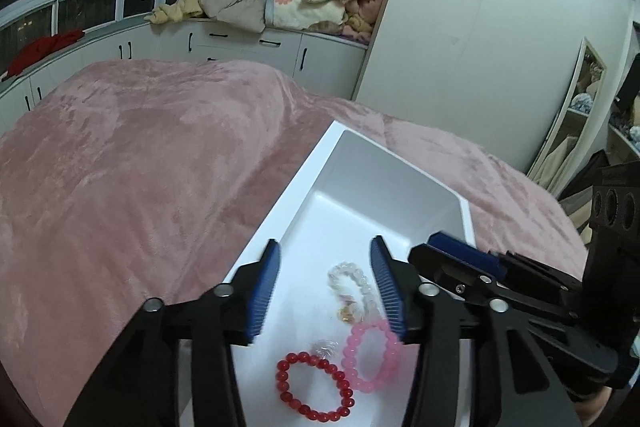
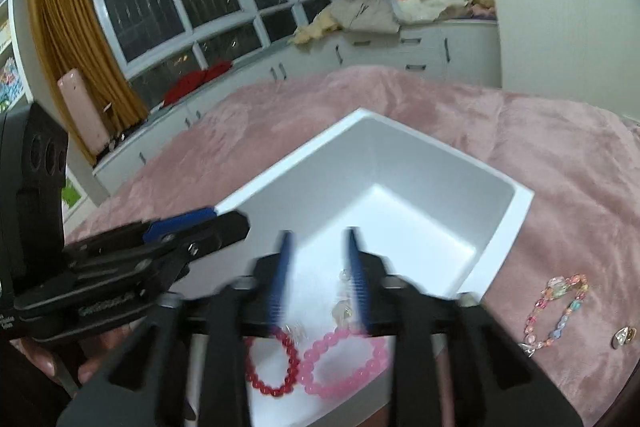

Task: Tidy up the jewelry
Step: 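Open both tools to drop the items into the white box, then move both tools back toward the multicolour bracelet and silver heart charm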

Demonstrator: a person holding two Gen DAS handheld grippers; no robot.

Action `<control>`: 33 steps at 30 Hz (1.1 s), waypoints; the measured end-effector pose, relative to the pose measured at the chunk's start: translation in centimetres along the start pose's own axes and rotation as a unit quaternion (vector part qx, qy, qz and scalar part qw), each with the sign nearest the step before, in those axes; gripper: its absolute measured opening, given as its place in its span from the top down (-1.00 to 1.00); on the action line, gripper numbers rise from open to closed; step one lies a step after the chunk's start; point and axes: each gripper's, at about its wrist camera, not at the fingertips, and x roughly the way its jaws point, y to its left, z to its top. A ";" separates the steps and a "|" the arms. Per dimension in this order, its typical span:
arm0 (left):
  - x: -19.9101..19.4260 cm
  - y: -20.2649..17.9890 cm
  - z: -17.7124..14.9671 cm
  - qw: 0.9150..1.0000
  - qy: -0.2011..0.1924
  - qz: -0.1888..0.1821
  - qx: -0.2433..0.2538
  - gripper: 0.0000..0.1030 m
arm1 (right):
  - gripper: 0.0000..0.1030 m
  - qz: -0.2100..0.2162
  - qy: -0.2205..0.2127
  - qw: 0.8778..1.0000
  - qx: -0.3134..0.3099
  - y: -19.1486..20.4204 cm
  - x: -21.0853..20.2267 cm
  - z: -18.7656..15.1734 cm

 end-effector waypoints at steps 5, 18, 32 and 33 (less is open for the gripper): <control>-2.5 -0.1 0.2 0.998 -0.039 -0.047 -0.009 -0.85 | -0.85 -0.077 -0.059 0.995 0.013 -1.6 -3.4 0.6; -6.2 -11.6 -4.3 0.977 -0.068 -0.143 0.141 -0.91 | -0.91 -0.260 -0.084 0.962 0.006 -8.4 -13.8 -0.2; -0.4 -22.1 -11.4 0.956 -0.001 -0.210 0.204 -0.88 | -0.74 -0.291 -0.048 0.954 0.045 -15.7 -16.9 -4.9; 0.5 -22.2 -11.5 0.958 0.006 -0.208 0.195 -0.85 | -0.68 -0.290 -0.042 0.955 0.048 -16.2 -16.8 -5.4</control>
